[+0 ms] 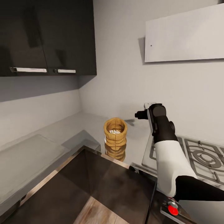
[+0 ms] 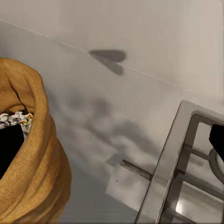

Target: In the kitchen, take the popcorn bag from the countertop, put it into the microwave, and heat it until the popcorn is cooked so the cooked popcorn ends up inside the bag.

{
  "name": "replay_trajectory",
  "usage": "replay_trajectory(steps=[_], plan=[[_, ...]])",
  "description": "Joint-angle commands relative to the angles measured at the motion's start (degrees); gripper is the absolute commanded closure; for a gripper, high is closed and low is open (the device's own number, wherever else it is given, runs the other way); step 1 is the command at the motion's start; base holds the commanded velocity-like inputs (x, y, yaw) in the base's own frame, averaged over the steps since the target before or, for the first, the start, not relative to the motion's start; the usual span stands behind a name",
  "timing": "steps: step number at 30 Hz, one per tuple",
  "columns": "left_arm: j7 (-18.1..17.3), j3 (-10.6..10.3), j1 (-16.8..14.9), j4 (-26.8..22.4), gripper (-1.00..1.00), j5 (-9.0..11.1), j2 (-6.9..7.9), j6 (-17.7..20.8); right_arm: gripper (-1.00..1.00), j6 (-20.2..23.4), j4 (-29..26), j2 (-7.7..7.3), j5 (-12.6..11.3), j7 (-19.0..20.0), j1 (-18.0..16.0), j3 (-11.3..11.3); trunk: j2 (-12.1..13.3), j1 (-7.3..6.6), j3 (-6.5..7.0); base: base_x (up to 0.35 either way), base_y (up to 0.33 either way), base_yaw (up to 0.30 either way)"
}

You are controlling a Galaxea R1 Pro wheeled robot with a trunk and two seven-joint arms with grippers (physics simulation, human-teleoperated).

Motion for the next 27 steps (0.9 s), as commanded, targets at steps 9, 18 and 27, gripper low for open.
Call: replay_trajectory(steps=[9, 18, 27], plan=[[-0.01, 0.07, 0.00, -0.01, -1.00, 0.31, -0.01, -0.10, -1.00, 0.16, 0.19, 0.06, 0.30, 0.62, -0.05, -0.16, -0.04, 0.00, -0.07, 0.144, 0.043, 0.000], [-0.01, 0.09, -0.01, -0.03, -1.00, 0.31, -0.02, -0.18, -1.00, 0.16, 0.41, 0.06, 0.14, 0.63, -0.05, -0.12, -0.04, 0.00, -0.07, 0.067, 0.050, 0.000], [-0.01, 0.10, -0.02, -0.04, -1.00, 0.31, -0.06, -0.18, -1.00, 0.16, 3.83, 0.06, 0.69, 0.48, -0.05, 0.07, -0.04, 0.00, -0.07, 0.013, 0.012, 0.000]])
